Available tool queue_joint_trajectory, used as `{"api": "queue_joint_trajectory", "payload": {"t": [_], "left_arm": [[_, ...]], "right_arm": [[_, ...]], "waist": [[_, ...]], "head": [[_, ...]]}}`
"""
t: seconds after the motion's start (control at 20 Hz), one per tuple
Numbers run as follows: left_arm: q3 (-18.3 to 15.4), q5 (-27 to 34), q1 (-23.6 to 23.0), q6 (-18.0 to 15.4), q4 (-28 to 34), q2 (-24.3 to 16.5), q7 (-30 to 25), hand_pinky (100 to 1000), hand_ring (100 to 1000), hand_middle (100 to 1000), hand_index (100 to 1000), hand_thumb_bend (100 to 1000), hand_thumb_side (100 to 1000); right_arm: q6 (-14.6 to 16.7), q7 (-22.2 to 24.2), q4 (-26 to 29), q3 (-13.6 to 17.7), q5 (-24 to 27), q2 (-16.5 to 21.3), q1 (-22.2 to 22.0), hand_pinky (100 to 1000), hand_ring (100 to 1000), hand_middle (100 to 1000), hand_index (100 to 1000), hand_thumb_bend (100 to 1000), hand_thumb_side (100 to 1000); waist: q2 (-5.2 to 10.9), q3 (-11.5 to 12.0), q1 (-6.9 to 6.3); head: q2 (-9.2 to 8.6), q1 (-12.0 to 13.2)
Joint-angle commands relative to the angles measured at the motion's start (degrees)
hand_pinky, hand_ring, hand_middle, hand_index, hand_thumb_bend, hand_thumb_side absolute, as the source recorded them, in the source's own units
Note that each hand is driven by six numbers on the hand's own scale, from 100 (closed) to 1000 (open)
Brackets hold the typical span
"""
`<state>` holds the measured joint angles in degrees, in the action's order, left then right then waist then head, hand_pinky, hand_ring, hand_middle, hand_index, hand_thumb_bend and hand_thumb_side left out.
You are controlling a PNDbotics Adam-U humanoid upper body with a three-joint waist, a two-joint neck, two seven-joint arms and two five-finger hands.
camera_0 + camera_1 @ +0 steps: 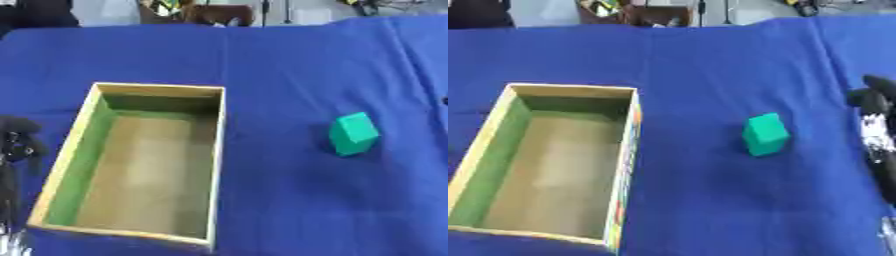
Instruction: Pick up objects on the table and place them in the box.
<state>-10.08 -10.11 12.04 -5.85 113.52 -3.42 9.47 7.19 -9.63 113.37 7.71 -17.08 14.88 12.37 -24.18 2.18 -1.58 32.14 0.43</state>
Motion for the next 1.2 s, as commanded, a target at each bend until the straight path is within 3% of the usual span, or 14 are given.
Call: {"api": "queue_joint_trajectory", "payload": {"t": [0.05, 0.3, 0.4, 0.45, 0.55, 0.7, 0.95, 1.2], "left_arm": [[0.2, 0.1, 0.3, -0.1, 1.1, -0.4, -0.1, 100, 338, 473, 494, 100, 911], [0.1, 0.1, 0.3, 0.0, 1.1, -0.4, -0.1, 100, 338, 473, 494, 100, 911], [0.1, 0.1, 0.3, 0.0, 1.1, -0.4, 0.0, 100, 338, 473, 494, 100, 911], [0.1, 0.1, 0.3, 0.0, 1.1, -0.5, 0.0, 100, 338, 473, 494, 100, 911], [0.0, 0.1, 0.1, 0.0, 1.1, -0.6, 0.1, 100, 338, 473, 494, 100, 910], [0.1, 0.1, 0.0, 0.1, 1.1, -0.9, 0.1, 100, 339, 473, 494, 100, 910], [0.2, 0.2, -0.3, 0.1, 1.1, -1.3, -0.1, 100, 339, 473, 495, 100, 909], [0.5, 0.2, -0.5, 0.1, 1.1, -1.6, -0.4, 100, 339, 474, 495, 100, 909]], "right_arm": [[0.2, 0.2, 1.2, 0.1, -0.5, 0.5, 0.4, 795, 700, 647, 834, 100, 843], [0.1, 0.1, 1.2, 0.2, -0.7, 0.5, 0.3, 795, 703, 649, 834, 100, 830], [0.2, 0.0, 1.2, 0.4, -1.5, 1.6, 0.5, 793, 712, 657, 834, 100, 914], [0.4, 0.0, 1.2, 0.6, -2.3, 2.8, 0.8, 788, 719, 666, 835, 100, 1000], [1.3, -0.3, 1.2, 1.1, -4.4, 6.7, 1.8, 782, 727, 677, 835, 100, 1000], [3.0, 0.0, 1.2, 1.2, -8.6, 15.6, 4.3, 775, 750, 709, 834, 100, 1000], [3.6, 1.1, 1.2, -1.0, -12.4, 28.3, 7.8, 757, 761, 719, 829, 100, 1000], [4.1, 7.0, 1.2, -3.4, -18.1, 37.0, 11.6, 773, 800, 745, 837, 137, 1000]], "waist": [[1.29, 0.0, 0.17], [1.39, 0.0, 0.23], [1.48, 0.0, 0.26], [1.56, -0.1, 0.27], [1.76, -0.2, 0.36], [2.12, -0.3, 0.67], [2.6, 0.1, 1.02], [2.87, 0.4, 1.18]], "head": [[-0.61, -0.2], [-0.76, -0.7], [-0.68, -0.8], [-0.57, -0.8], [-0.34, -0.9], [-0.14, -1.2], [0.14, -2.1], [0.39, -2.6]]}}
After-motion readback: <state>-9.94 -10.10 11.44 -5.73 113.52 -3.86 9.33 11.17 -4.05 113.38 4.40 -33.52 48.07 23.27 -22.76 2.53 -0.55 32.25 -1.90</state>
